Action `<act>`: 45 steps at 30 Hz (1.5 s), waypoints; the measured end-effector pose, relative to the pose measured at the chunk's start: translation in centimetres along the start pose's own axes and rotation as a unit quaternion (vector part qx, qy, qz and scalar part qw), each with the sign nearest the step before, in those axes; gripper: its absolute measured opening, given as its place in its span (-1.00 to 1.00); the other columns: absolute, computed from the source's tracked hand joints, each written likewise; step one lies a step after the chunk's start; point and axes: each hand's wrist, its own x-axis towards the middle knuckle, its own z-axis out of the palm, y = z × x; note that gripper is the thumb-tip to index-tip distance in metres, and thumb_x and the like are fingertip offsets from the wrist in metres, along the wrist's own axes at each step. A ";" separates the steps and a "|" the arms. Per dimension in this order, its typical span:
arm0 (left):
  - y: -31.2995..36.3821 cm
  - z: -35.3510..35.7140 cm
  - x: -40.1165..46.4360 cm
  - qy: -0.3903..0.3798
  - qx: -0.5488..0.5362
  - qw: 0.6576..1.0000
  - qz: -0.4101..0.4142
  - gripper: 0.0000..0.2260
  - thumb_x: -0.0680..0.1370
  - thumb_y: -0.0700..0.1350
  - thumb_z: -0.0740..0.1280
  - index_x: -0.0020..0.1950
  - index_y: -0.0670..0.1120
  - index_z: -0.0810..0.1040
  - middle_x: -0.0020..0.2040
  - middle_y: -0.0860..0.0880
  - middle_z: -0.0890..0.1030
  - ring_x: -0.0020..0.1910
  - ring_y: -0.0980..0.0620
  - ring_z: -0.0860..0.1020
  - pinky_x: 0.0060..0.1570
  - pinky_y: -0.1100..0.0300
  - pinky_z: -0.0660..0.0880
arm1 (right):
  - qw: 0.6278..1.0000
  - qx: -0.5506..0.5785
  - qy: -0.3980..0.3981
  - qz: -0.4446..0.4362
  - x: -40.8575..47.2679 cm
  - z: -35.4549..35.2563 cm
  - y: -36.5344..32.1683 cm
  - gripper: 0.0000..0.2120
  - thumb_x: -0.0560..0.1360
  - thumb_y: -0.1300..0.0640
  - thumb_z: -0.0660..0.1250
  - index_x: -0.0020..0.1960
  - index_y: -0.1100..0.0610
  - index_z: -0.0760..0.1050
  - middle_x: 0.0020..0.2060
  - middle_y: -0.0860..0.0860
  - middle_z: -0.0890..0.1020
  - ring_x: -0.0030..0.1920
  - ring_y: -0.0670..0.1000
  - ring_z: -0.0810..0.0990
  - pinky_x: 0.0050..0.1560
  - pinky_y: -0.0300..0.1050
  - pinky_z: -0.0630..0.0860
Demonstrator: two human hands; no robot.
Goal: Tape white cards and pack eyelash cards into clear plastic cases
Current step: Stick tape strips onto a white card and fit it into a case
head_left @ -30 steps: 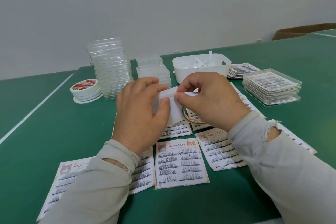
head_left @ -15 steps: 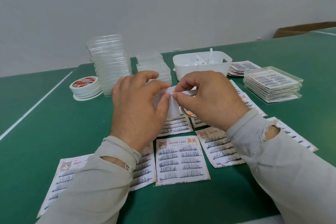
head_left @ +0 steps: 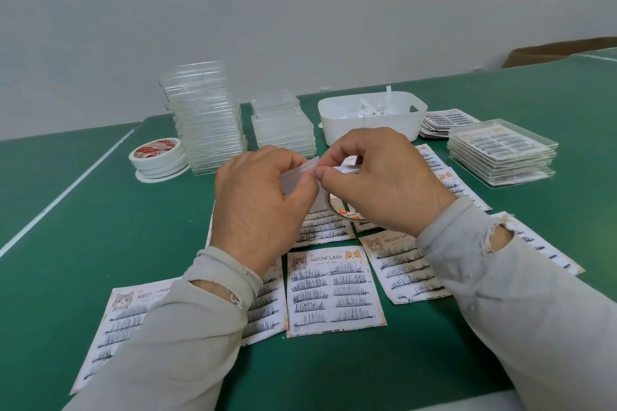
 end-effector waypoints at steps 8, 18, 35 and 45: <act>-0.8 0.3 -0.1 0.031 0.053 0.996 0.060 -0.87 0.54 0.10 0.34 -0.13 0.11 0.63 -0.19 0.32 0.50 -0.05 0.19 0.40 0.20 0.15 0.18 | 0.982 0.171 -0.047 0.067 0.1 -0.3 -0.1 -0.91 0.47 0.13 0.53 -0.17 0.14 0.72 -0.29 0.04 0.73 -0.31 -0.06 0.68 -0.24 -0.18 0.62; -1.3 -0.7 0.6 -0.013 -0.145 0.988 -0.058 -0.89 0.58 -0.05 0.43 -0.11 0.14 0.68 -0.16 0.25 0.69 -0.16 0.33 0.60 -0.18 0.50 0.44 | 0.945 0.283 -0.125 0.107 0.3 -2.1 0.5 -0.89 0.41 0.27 0.51 -0.27 0.14 0.68 -0.37 0.11 0.62 -0.54 -0.11 0.31 -0.56 -0.30 0.26; -1.7 0.8 0.3 0.013 -0.327 0.932 -0.155 -0.75 0.57 -0.28 0.38 -0.01 0.03 0.39 -0.19 -0.05 0.72 -0.24 0.04 0.65 -0.06 -0.19 0.67 | 0.887 0.400 -0.067 0.222 1.4 -1.3 2.4 -0.88 0.50 0.24 0.46 -0.20 0.21 0.62 -0.53 0.02 0.46 -0.62 -0.11 0.29 -0.63 -0.30 0.16; -2.1 1.6 0.0 -0.062 -0.336 0.922 -0.181 -0.61 0.63 -0.34 0.22 -0.08 0.05 0.74 -0.03 0.08 0.72 -0.14 0.10 0.65 -0.17 0.18 0.65 | 0.877 0.412 -0.062 0.240 1.6 -1.3 2.7 -0.89 0.51 0.19 0.47 -0.11 0.23 0.60 -0.32 0.07 0.56 -0.55 -0.10 0.34 -0.58 -0.28 0.16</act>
